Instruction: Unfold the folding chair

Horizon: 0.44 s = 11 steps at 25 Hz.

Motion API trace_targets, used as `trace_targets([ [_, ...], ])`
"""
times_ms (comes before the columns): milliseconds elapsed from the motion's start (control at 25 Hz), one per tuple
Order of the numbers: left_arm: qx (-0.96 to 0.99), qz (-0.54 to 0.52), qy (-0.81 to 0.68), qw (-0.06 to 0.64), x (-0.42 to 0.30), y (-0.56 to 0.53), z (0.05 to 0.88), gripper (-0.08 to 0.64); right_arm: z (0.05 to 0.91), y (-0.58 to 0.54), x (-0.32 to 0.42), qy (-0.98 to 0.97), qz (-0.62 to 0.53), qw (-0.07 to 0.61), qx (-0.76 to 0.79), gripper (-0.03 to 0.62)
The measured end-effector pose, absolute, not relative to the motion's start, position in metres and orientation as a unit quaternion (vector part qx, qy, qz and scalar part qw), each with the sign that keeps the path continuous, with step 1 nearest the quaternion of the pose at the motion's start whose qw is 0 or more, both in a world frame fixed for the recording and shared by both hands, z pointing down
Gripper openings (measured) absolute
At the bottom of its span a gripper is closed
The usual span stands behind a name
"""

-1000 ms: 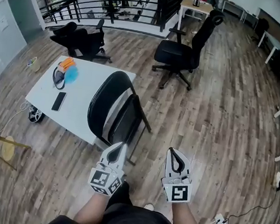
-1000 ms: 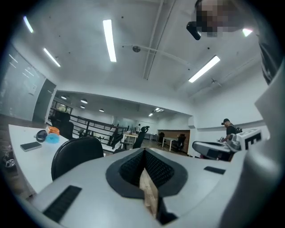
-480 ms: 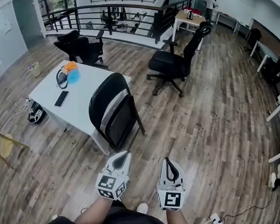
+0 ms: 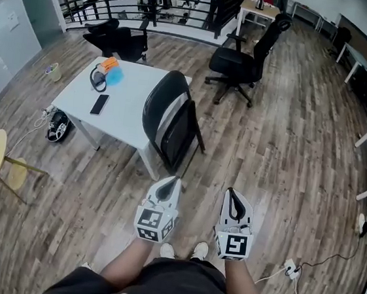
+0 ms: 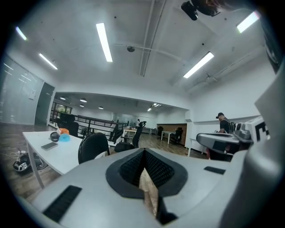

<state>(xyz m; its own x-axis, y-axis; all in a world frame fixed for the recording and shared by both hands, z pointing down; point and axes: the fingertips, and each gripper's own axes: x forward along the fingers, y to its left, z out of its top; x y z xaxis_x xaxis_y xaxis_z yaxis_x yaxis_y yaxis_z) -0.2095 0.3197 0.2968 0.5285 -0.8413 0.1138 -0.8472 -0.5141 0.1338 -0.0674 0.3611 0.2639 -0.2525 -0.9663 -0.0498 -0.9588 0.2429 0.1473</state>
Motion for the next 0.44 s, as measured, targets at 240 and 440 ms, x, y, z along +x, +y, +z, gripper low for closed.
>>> trace_targets([
  [240, 0.874, 0.016, -0.477, 0.089, -0.238, 0.342, 0.293, 0.005, 0.258, 0.378, -0.101, -0.786, -0.076, 0.015, 0.613, 0.014],
  [440, 0.875, 0.007, -0.477, 0.085, -0.258, 0.343, 0.291, 0.005, 0.249, 0.375, -0.126, -0.788, -0.084, 0.019, 0.609, 0.014],
])
